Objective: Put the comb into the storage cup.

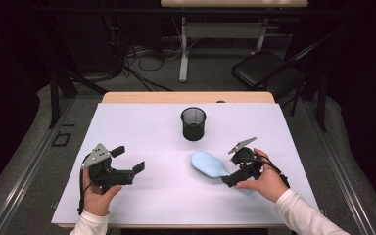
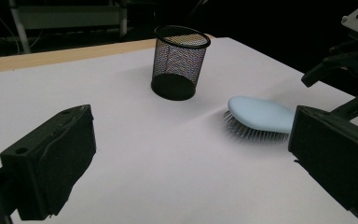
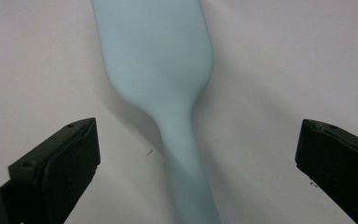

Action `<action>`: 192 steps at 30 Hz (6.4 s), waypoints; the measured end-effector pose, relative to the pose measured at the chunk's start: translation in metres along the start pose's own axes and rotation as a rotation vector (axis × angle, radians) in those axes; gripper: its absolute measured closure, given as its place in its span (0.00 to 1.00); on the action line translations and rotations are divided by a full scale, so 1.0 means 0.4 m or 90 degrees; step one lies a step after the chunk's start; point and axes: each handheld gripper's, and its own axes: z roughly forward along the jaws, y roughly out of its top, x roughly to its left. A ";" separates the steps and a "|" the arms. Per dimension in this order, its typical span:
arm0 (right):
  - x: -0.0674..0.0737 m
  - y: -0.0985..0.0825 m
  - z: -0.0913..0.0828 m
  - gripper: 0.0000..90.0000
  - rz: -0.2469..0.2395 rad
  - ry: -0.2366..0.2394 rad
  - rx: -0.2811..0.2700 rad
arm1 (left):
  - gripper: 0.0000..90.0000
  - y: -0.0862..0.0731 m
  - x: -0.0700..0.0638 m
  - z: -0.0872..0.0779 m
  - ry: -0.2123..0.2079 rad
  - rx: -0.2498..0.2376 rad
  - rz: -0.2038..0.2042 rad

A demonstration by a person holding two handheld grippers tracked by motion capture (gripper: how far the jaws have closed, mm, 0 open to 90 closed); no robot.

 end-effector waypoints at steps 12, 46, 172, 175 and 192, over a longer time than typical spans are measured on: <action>-0.006 0.007 0.013 0.00 -0.030 -0.018 0.037 | 0.01 0.000 0.000 0.000 -0.002 0.003 0.000; 0.005 0.044 0.059 0.15 -0.116 -0.023 0.140 | 0.01 0.000 -0.002 0.003 -0.003 0.005 0.005; 0.019 0.053 0.115 0.77 -0.122 0.038 0.190 | 0.02 -0.001 -0.001 0.001 -0.001 0.005 0.004; 0.019 0.053 0.115 0.77 -0.125 0.037 0.189 | 0.02 -0.001 -0.001 0.001 0.001 0.005 0.003; 0.018 0.047 0.110 0.77 -0.112 0.044 0.175 | 0.02 -0.001 -0.001 0.002 0.000 0.004 0.004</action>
